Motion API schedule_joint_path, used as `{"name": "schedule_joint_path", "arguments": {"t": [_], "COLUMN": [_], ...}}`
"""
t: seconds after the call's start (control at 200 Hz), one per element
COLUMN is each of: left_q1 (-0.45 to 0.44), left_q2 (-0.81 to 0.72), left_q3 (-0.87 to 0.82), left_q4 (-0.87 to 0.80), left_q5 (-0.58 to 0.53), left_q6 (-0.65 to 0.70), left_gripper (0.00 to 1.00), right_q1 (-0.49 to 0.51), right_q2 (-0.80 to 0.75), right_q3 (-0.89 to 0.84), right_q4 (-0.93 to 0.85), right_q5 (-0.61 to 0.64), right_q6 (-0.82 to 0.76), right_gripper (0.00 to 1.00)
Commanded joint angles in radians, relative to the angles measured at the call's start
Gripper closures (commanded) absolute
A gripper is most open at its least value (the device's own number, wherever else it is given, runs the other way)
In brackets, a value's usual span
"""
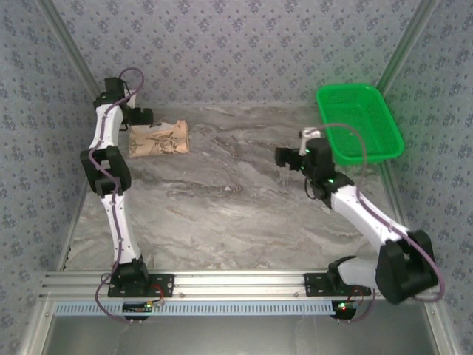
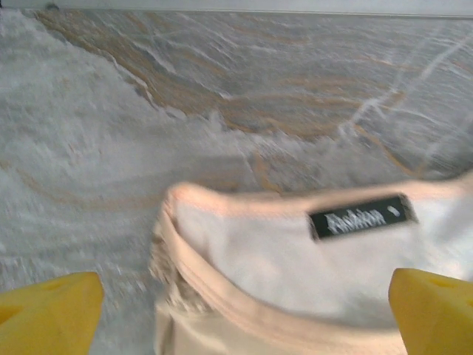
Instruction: Fold the inside-out t-shirt
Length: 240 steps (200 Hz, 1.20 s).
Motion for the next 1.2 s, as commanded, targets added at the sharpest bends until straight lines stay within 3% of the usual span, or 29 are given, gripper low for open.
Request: {"name": "schedule_joint_path", "arguments": {"t": [0.0,0.135,0.265,0.375,0.52,0.6,0.655,0.725,0.815,0.929,1.074,1.134,1.194], "left_q1": [-0.035,-0.043,-0.096,-0.161,-0.247,-0.306,-0.325,-0.325,-0.313,-0.178,-0.151,-0.129,-0.1], "left_q2": [-0.266,-0.564,-0.775,-0.912,-1.064,-1.145,-1.189,-1.205,-1.177,-1.098,-0.968,-0.956,-0.922], "left_q3": [-0.234,-0.669,-0.952,-1.147,-1.377,-1.504,-1.579,-1.656,-1.744,-1.832,-1.886,-1.861,-1.883], "left_q4": [0.104,0.344,0.461,0.536,0.656,0.719,0.781,0.915,1.084,1.298,1.528,1.484,1.564], "left_q5": [-0.065,0.04,0.039,0.003,-0.107,-0.187,-0.205,-0.249,-0.18,0.103,0.104,0.12,0.123], "left_q6": [-0.096,-0.205,-0.241,-0.239,-0.303,-0.263,-0.164,-0.053,0.115,0.004,0.027,0.008,-0.027], "left_gripper": [0.0,0.0,0.0,0.0,0.0,0.0,0.0,0.0,0.0,0.0,0.0,0.0,0.0], "right_q1": [-0.105,-0.265,-0.316,-0.32,-0.321,-0.32,-0.314,-0.301,-0.297,-0.297,-0.3,-0.312,-0.311], "right_q2": [-0.146,-0.263,-0.337,-0.355,-0.355,-0.365,-0.365,-0.345,-0.275,-0.169,0.011,0.083,0.138], "right_q3": [-0.104,-0.221,-0.331,-0.455,-0.517,-0.549,-0.559,-0.585,-0.609,-0.599,-0.536,-0.487,-0.447], "right_q4": [-0.009,-0.006,0.07,0.242,0.268,0.297,0.313,0.374,0.477,0.574,0.697,0.7,0.686], "right_q5": [0.125,0.087,0.085,0.003,-0.027,-0.038,-0.032,-0.01,-0.001,-0.015,-0.038,-0.054,-0.064], "right_q6": [-0.048,-0.056,-0.087,-0.173,-0.208,-0.213,-0.223,-0.227,-0.246,-0.263,-0.29,-0.277,-0.307], "right_gripper": [0.0,0.0,0.0,0.0,0.0,0.0,0.0,0.0,0.0,0.0,0.0,0.0,0.0]}}
